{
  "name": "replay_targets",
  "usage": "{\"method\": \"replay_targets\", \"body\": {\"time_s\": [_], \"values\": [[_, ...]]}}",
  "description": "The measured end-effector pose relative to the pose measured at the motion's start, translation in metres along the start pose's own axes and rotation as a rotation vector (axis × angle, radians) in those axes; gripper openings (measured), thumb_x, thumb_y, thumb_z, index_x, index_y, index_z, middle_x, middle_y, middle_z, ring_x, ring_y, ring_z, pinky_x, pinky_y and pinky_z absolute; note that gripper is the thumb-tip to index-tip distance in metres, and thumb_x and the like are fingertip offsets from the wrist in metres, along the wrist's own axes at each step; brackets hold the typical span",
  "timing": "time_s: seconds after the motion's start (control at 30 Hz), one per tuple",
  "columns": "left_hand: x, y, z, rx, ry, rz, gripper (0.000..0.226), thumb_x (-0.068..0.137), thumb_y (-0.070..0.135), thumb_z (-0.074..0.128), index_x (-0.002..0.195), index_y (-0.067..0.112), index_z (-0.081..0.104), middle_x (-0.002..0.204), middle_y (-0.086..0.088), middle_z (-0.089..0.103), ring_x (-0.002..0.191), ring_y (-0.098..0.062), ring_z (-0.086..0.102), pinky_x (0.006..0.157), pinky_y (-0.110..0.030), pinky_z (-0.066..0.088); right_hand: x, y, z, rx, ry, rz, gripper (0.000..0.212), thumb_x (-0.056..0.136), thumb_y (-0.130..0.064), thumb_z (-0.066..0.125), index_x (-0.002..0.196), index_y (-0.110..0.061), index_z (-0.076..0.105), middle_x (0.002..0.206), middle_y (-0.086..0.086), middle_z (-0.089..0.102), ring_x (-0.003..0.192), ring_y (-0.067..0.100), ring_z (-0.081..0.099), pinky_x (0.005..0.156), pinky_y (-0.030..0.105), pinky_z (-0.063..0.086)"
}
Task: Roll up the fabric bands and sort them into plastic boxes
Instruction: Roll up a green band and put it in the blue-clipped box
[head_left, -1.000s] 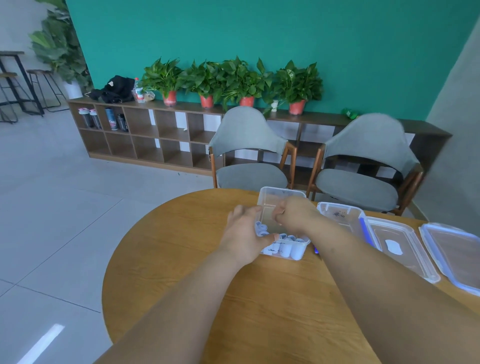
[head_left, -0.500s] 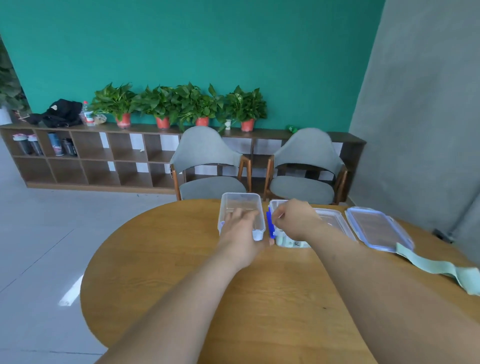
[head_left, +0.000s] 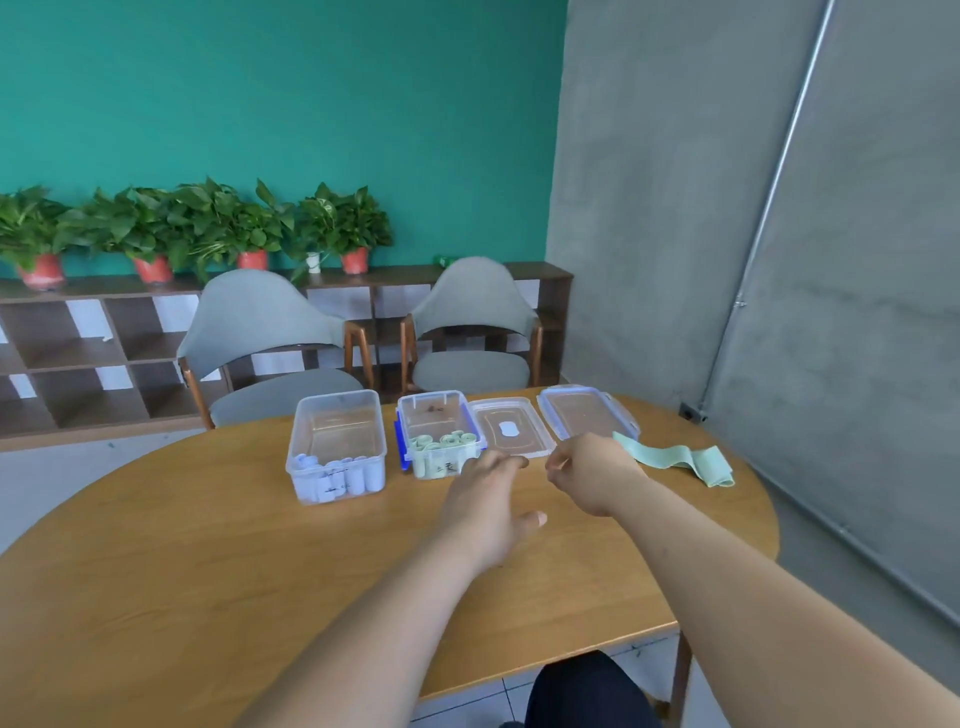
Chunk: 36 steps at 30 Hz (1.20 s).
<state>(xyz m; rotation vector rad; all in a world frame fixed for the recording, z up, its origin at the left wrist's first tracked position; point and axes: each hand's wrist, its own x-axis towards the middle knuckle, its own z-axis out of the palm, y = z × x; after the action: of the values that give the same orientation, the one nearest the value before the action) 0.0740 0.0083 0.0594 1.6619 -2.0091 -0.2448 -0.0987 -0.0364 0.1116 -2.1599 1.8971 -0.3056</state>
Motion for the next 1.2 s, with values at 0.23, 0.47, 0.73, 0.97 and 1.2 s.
{"method": "replay_targets", "body": {"time_s": [0.23,0.47,0.73,0.97,1.2], "values": [[0.027,0.047,0.058,-0.005,-0.082,0.046,0.069,0.092,0.049,0.071,0.152,0.03,0.044,0.15,0.012,0.04,0.142,-0.015,0.038,0.117,-0.036,0.038,0.009,0.077,0.002,0.008,-0.035,0.074,0.024,0.1,-0.036,0.06,0.12,-0.033,0.071,0.102,-0.002,0.068,0.089,0.018,0.067,0.073,0.031,0.056],[0.059,0.061,0.103,-0.006,-0.175,0.03,0.067,0.097,0.046,0.065,0.157,0.028,0.039,0.157,0.012,0.033,0.146,-0.016,0.033,0.119,-0.035,0.035,0.033,0.139,0.023,0.091,-0.023,0.107,0.032,0.099,-0.034,0.06,0.131,-0.033,0.066,0.124,-0.001,0.068,0.106,0.022,0.067,0.082,0.033,0.057],[0.104,0.065,0.141,-0.006,-0.244,0.056,0.058,0.105,0.034,0.054,0.159,0.026,0.037,0.163,0.01,0.032,0.149,-0.017,0.032,0.122,-0.034,0.031,0.068,0.18,0.045,0.065,0.014,0.125,0.05,0.098,-0.026,0.057,0.147,-0.032,0.053,0.15,-0.002,0.051,0.127,0.024,0.057,0.094,0.037,0.054],[0.15,0.072,0.169,-0.164,-0.295,-0.087,0.056,0.106,0.017,0.049,0.159,0.03,0.038,0.164,0.006,0.036,0.149,-0.018,0.037,0.123,-0.033,0.032,0.097,0.195,0.058,-0.007,-0.004,0.16,0.065,0.095,-0.008,0.041,0.156,-0.031,0.041,0.169,-0.009,0.023,0.15,0.023,0.027,0.113,0.041,0.042],[0.19,0.083,0.184,-0.504,-0.296,-0.322,0.061,0.103,0.01,0.044,0.157,0.039,0.04,0.149,0.007,0.053,0.113,-0.009,0.061,0.095,-0.029,0.054,0.122,0.198,0.073,-0.054,0.127,0.203,0.072,0.091,-0.005,0.045,0.158,-0.028,0.034,0.158,-0.008,0.043,0.145,0.021,0.031,0.113,0.037,0.035]]}}
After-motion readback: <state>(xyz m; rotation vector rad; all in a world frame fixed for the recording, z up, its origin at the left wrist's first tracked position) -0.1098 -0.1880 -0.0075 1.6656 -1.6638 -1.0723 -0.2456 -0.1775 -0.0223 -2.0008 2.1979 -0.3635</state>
